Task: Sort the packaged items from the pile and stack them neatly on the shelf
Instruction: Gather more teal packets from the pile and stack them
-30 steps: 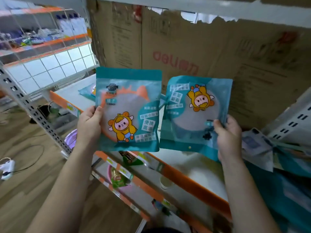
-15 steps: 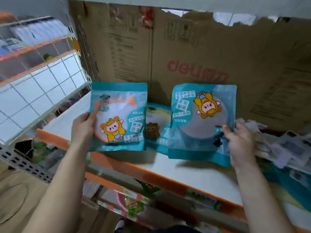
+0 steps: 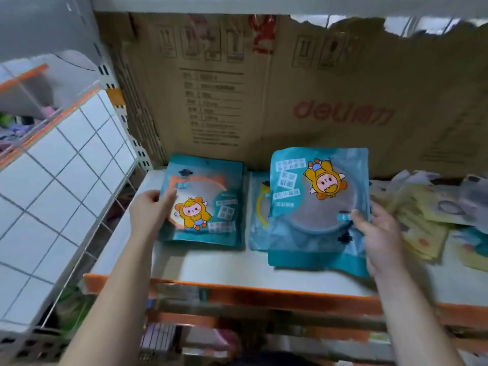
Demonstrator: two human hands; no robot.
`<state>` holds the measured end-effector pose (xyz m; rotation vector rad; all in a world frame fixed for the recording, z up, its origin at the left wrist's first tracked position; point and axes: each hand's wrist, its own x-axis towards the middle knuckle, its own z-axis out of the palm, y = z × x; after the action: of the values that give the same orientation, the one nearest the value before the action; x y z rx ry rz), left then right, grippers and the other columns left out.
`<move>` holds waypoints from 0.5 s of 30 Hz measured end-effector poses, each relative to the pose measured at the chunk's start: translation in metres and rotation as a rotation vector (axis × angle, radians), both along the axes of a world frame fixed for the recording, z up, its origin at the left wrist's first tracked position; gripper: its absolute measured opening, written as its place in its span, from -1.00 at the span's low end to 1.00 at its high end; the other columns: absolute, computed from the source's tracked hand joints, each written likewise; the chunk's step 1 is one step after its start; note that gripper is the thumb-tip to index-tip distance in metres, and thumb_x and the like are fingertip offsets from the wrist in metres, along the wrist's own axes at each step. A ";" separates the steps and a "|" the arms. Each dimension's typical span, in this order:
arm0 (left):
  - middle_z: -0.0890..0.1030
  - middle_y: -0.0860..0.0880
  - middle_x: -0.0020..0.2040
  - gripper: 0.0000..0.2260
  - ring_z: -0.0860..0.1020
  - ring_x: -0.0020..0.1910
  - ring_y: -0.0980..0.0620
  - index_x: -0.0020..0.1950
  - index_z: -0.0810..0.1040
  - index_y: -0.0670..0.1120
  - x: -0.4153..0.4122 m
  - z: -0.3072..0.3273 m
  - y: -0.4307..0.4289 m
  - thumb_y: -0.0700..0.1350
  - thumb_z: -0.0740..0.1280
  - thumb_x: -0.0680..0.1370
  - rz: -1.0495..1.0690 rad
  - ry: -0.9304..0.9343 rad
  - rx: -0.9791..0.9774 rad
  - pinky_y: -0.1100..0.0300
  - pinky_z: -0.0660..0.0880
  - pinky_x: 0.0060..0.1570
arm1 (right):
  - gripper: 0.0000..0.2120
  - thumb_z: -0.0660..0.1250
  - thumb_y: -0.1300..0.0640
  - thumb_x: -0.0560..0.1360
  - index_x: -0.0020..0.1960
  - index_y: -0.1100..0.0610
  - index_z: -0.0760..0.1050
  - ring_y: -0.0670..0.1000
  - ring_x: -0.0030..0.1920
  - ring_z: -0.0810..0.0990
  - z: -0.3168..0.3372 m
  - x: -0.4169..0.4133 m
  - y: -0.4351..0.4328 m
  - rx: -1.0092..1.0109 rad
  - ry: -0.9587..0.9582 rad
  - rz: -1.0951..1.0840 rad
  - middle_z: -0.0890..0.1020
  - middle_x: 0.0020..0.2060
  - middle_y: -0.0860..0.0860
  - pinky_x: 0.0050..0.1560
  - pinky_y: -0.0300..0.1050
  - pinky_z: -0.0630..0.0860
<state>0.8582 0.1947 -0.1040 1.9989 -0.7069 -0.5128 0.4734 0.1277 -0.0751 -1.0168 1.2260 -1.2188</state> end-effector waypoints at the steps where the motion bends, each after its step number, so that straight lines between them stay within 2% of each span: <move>1: 0.60 -0.03 -0.33 -0.71 0.58 -0.28 -0.06 -0.21 0.60 -0.12 0.000 0.001 -0.002 0.08 0.37 0.54 0.006 -0.060 0.023 0.13 0.46 -0.33 | -0.79 0.22 0.28 0.60 0.12 0.06 0.55 -0.06 -0.09 0.70 0.000 0.003 0.003 0.002 0.005 -0.013 0.71 -0.09 -0.04 -0.21 -0.20 0.64; 3: 0.55 -0.01 -0.34 -0.68 0.52 -0.30 -0.01 -0.21 0.58 -0.13 0.000 0.002 -0.006 0.11 0.36 0.54 0.029 -0.163 0.059 0.15 0.38 -0.35 | -0.78 0.23 0.26 0.60 0.16 0.07 0.55 -0.07 -0.09 0.70 0.000 0.010 0.008 0.007 0.019 -0.035 0.71 -0.08 -0.05 -0.23 -0.21 0.64; 6: 0.57 -0.04 -0.32 -0.64 0.54 -0.25 -0.06 -0.21 0.58 -0.14 0.006 -0.002 -0.011 0.16 0.34 0.52 0.033 -0.259 0.113 0.10 0.42 -0.32 | -0.78 0.22 0.26 0.60 0.18 0.07 0.55 -0.06 -0.07 0.70 -0.001 0.017 0.013 0.007 0.034 -0.052 0.71 -0.07 -0.05 -0.18 -0.16 0.66; 9: 0.54 -0.03 -0.36 -0.61 0.52 -0.31 -0.01 -0.23 0.57 -0.16 0.006 -0.003 -0.013 0.16 0.33 0.53 0.025 -0.269 0.120 0.15 0.35 -0.40 | -0.79 0.22 0.25 0.60 0.15 0.06 0.55 -0.07 -0.08 0.70 -0.002 0.022 0.018 0.002 0.054 -0.046 0.71 -0.09 -0.07 -0.18 -0.15 0.66; 12: 0.47 -0.02 -0.39 -0.58 0.42 -0.39 0.08 -0.32 0.45 -0.13 0.001 0.000 -0.014 0.16 0.30 0.57 0.021 -0.247 0.114 0.18 0.22 -0.43 | -0.79 0.23 0.26 0.59 0.16 0.08 0.56 -0.05 -0.07 0.70 -0.005 0.024 0.020 -0.001 0.056 -0.039 0.71 -0.06 -0.03 -0.17 -0.14 0.66; 15: 0.45 -0.02 -0.40 -0.53 0.40 -0.41 0.08 -0.35 0.41 -0.12 0.000 -0.001 -0.014 0.22 0.24 0.58 0.028 -0.230 0.112 0.17 0.20 -0.44 | -0.79 0.23 0.26 0.59 0.15 0.09 0.56 -0.01 -0.03 0.69 -0.007 0.024 0.021 -0.002 0.050 -0.026 0.71 -0.03 0.00 -0.14 -0.10 0.67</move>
<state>0.8577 0.1804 -0.1050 2.1930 -0.8040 -0.3141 0.4972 0.1485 -0.0820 -1.0406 1.2806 -1.2212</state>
